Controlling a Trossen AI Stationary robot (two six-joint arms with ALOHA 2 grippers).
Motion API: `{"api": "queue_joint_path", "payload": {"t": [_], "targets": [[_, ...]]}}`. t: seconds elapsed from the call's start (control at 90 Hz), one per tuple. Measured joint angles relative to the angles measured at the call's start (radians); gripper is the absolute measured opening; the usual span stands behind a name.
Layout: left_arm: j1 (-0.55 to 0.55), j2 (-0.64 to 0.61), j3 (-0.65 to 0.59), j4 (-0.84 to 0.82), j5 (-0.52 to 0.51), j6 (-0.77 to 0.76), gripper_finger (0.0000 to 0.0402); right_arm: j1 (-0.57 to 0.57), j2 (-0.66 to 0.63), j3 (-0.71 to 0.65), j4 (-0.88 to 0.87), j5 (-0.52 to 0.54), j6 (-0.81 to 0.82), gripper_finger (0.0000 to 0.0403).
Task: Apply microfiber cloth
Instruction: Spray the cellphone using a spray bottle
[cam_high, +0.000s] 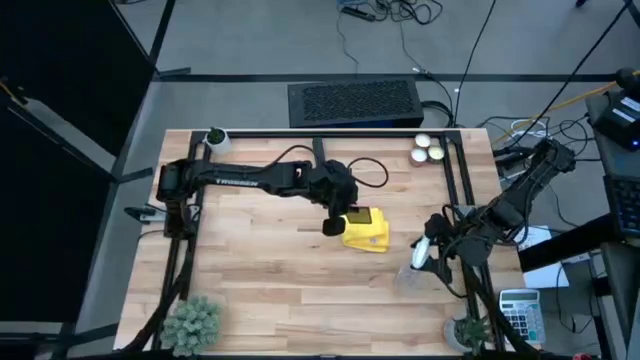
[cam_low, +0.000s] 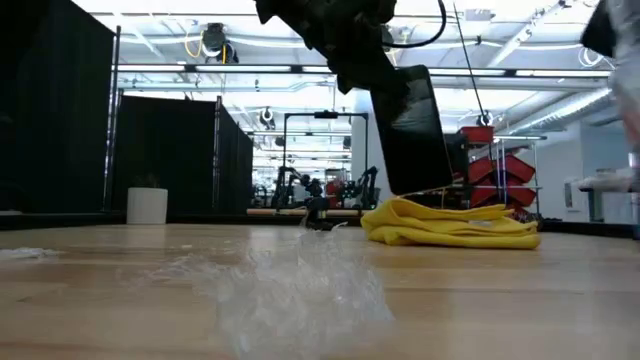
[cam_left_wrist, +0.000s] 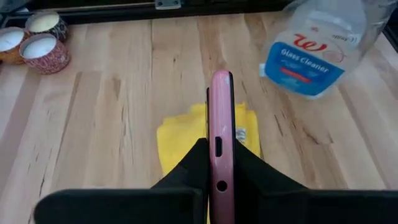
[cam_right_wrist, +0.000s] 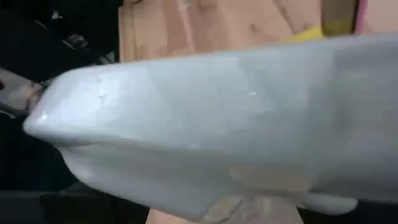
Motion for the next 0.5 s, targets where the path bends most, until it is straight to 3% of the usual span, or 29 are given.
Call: {"api": "queue_joint_path", "payload": {"t": [0.089,0.278,0.5], "targets": [[0.0,0.0,0.0,-0.003,0.0,0.0,0.0018,-0.004,-0.005,0.0,0.008,-0.023,-0.02,0.0295],[0.0,0.0,0.0,-0.004,0.0,0.0,0.0018,-0.004,-0.007,0.003,-0.084,-0.223,0.112,0.0295],[0.0,0.0,0.0,-0.005,0.0,0.001,0.0018,0.007,-0.009,0.004,-0.064,-0.318,0.225,0.0295]]}}
